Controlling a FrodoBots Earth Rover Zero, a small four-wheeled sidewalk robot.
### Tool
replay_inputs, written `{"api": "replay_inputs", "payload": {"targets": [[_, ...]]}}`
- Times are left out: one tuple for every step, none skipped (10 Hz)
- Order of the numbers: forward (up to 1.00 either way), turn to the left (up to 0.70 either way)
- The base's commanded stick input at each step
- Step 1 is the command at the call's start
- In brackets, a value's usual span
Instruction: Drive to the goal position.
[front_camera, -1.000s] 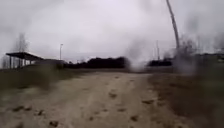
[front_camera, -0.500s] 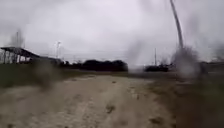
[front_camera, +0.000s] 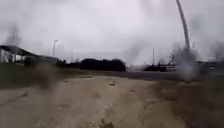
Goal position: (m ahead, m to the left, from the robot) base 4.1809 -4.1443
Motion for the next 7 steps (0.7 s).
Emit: {"api": "replay_inputs", "payload": {"targets": [[1.00,-0.40],[1.00,-0.40],[1.00,-0.40],[1.00,-0.40],[1.00,-0.40],[1.00,-0.34],[1.00,-0.20]]}}
